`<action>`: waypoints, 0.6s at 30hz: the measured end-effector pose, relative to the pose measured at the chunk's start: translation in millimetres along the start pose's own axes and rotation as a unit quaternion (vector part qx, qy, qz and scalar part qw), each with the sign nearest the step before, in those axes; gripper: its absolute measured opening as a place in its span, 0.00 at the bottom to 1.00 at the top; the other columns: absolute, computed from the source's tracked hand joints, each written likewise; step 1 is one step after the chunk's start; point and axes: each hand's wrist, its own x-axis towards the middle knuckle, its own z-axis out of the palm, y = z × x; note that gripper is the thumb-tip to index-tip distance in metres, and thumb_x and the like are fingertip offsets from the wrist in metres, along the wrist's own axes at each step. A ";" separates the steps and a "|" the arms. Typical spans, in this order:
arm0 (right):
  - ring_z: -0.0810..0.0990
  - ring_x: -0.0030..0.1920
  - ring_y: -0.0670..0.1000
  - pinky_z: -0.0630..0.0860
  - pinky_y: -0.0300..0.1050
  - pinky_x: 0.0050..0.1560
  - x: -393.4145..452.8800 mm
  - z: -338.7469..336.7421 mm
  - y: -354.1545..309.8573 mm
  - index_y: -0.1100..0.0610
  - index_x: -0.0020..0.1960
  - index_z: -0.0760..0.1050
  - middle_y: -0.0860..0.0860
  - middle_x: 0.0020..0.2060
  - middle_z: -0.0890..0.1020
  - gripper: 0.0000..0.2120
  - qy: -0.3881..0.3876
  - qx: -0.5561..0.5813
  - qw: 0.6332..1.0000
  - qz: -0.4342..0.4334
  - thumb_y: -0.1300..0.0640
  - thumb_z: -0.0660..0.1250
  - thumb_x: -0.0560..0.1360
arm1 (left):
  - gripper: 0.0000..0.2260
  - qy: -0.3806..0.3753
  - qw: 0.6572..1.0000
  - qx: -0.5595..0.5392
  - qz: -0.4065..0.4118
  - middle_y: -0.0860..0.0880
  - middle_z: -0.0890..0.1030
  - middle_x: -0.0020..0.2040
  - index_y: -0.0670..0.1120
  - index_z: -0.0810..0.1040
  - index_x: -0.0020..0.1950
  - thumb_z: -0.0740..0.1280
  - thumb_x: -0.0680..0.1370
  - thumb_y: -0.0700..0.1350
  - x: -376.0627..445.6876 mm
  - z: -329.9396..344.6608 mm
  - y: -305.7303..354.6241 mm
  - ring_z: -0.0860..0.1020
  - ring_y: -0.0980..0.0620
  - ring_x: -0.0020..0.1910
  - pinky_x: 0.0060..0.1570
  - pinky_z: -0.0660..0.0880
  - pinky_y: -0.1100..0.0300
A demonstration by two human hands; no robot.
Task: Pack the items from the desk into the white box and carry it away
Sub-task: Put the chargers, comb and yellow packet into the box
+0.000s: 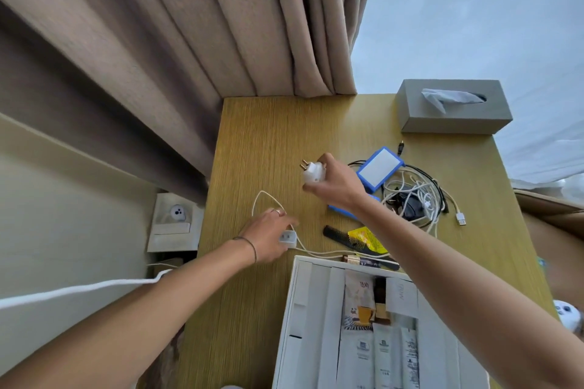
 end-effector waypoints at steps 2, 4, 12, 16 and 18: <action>0.77 0.35 0.46 0.71 0.45 0.32 -16.9 -8.1 -5.0 0.50 0.52 0.69 0.44 0.37 0.78 0.23 -0.004 0.050 0.999 0.018 0.40 0.74 0.65 | 0.22 -0.002 1.000 -0.005 -0.005 0.53 0.76 0.60 0.58 0.73 0.67 0.73 0.74 0.49 4.5 2.0 0.8 0.74 0.51 0.60 0.56 0.75 0.54; 0.76 0.34 0.47 0.72 0.45 0.33 -33.5 -16.8 -9.2 0.51 0.50 0.72 0.46 0.36 0.78 0.22 -0.015 0.105 0.994 0.034 0.40 0.74 0.66 | 0.20 0.003 1.000 -0.017 -0.008 0.54 0.77 0.57 0.57 0.75 0.63 0.74 0.73 0.49 7.3 4.4 0.5 0.76 0.52 0.55 0.53 0.77 0.55; 0.81 0.41 0.51 0.80 0.55 0.44 -103.0 -56.4 -21.6 0.59 0.53 0.80 0.58 0.44 0.84 0.23 -0.056 0.248 0.965 0.060 0.44 0.76 0.66 | 0.08 0.044 0.996 -0.072 -0.009 0.53 0.80 0.47 0.51 0.79 0.51 0.73 0.74 0.50 10.8 10.3 -4.4 0.78 0.53 0.44 0.42 0.75 0.59; 0.77 0.39 0.47 0.72 0.48 0.46 -135.7 -67.4 -26.1 0.55 0.52 0.82 0.55 0.40 0.83 0.17 -0.065 0.265 0.960 0.062 0.45 0.74 0.69 | 0.07 0.089 0.986 -0.141 -0.020 0.53 0.81 0.47 0.50 0.80 0.51 0.70 0.74 0.50 0.9 7.7 -3.4 0.79 0.51 0.45 0.42 0.78 0.55; 0.78 0.39 0.45 0.72 0.44 0.44 -151.4 -68.8 -28.7 0.49 0.49 0.82 0.53 0.40 0.84 0.07 -0.067 0.290 0.953 0.057 0.49 0.74 0.72 | 0.08 0.125 0.974 -0.189 -0.032 0.52 0.81 0.49 0.50 0.80 0.54 0.69 0.75 0.46 -6.7 5.5 -0.6 0.79 0.51 0.46 0.42 0.77 0.57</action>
